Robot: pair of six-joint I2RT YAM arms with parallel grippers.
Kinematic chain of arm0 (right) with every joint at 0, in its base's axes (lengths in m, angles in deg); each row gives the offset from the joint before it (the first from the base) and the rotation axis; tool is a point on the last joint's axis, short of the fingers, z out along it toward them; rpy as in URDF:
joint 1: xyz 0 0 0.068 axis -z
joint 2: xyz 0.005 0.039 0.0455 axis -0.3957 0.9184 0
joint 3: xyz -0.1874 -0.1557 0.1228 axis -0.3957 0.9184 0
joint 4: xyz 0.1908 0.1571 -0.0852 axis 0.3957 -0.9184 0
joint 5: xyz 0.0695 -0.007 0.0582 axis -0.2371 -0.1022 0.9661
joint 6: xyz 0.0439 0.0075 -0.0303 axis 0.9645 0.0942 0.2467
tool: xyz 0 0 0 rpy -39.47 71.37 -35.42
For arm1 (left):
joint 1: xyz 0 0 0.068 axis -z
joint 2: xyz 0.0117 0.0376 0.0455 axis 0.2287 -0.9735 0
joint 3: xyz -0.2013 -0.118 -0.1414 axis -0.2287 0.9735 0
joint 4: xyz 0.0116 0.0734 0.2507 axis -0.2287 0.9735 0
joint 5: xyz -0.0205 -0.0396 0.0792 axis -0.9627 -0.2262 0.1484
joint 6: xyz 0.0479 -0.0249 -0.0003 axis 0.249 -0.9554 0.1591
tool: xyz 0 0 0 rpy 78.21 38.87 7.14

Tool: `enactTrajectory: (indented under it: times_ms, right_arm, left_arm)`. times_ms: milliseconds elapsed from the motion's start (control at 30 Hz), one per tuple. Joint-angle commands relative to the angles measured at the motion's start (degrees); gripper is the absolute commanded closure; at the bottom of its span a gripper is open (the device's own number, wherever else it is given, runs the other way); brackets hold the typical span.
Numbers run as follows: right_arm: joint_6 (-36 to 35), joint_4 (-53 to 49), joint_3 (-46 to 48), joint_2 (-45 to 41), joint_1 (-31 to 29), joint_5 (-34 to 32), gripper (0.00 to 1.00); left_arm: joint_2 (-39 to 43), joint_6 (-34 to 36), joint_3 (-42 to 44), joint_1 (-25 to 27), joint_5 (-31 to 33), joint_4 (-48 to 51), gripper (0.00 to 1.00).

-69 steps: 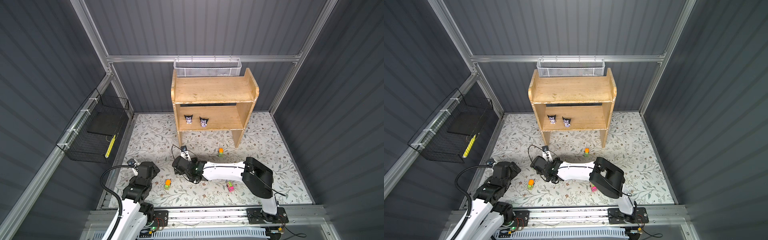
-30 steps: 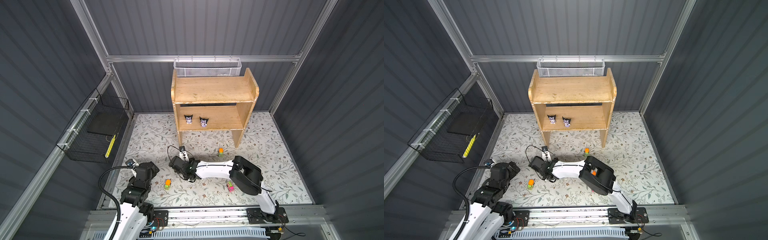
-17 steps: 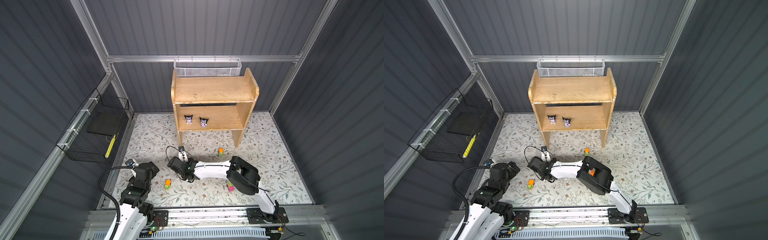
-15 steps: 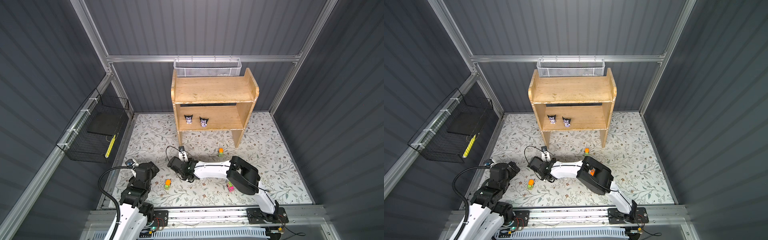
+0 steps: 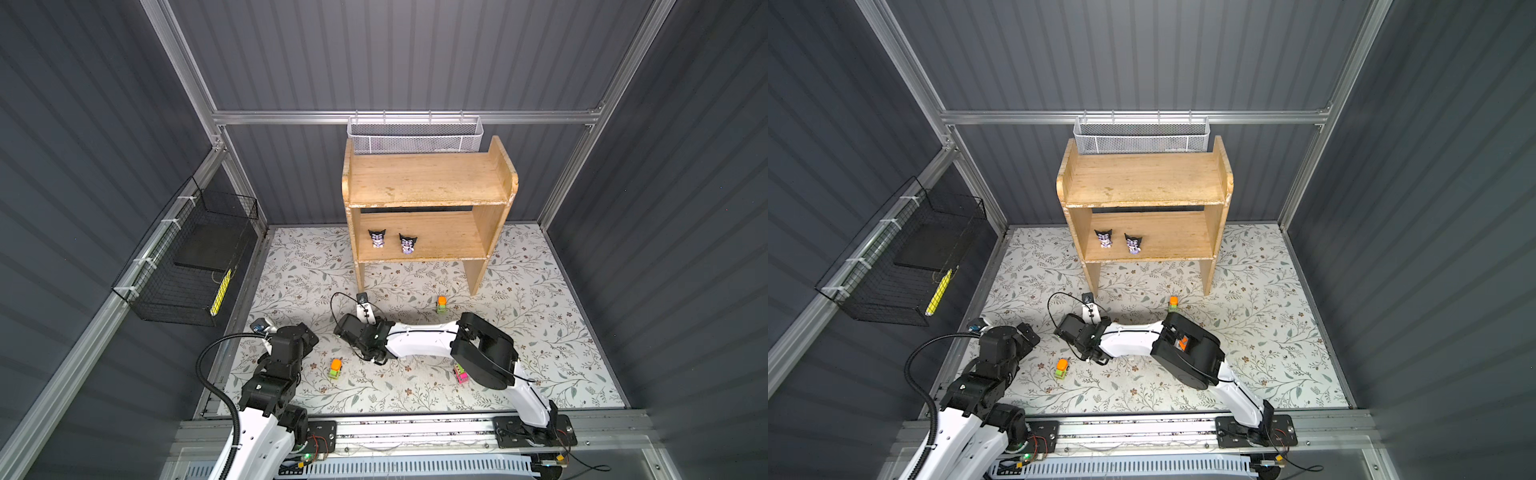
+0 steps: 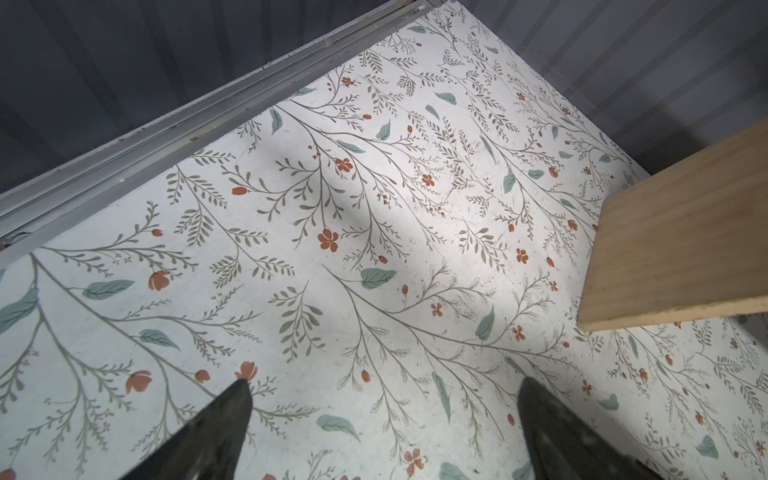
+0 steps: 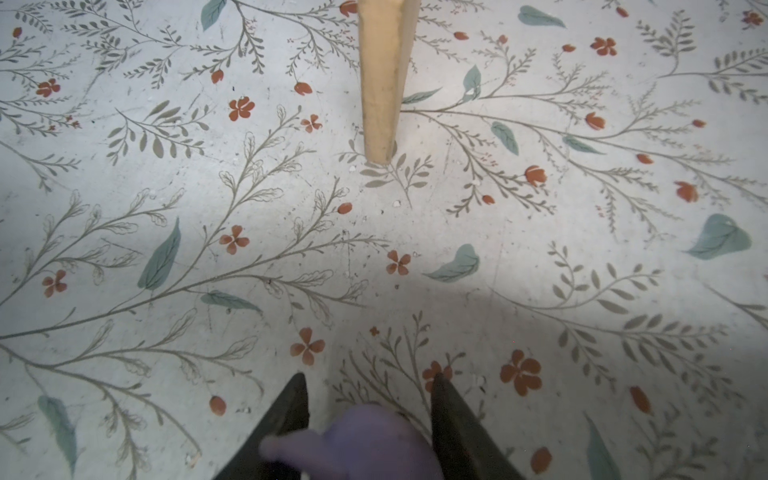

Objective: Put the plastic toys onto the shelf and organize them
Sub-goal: 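Lower the right gripper onto the small purple figurine and close on it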

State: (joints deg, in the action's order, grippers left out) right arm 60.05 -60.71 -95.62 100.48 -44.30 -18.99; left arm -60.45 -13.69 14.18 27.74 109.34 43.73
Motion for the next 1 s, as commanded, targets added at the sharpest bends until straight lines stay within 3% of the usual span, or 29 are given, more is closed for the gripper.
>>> enactTrajectory:
  times_ms: [0, 533, 800, 967]
  right_arm:
    - [-0.43, -1.54, -1.20, 0.84, 0.19, -0.92, 0.53]
    - [-7.91, 2.28, 4.89, -4.89, 0.86, 2.10, 0.67]
    - [-19.47, 3.86, 14.40, -17.03, 3.43, 11.66, 0.70]
    - [-27.18, -0.03, 18.13, -24.98, 4.74, 16.42, 0.71]
  left_arm:
    - [0.38, 1.18, 0.44, -0.37, -0.03, 1.05, 0.00]
    - [-0.31, 1.94, 0.44, -0.37, -0.20, 0.54, 0.00]
    - [-1.66, 3.62, 0.65, -0.37, -1.82, -1.35, 0.00]
    - [-2.11, 8.37, 1.04, -0.37, -7.71, -5.54, 0.00]
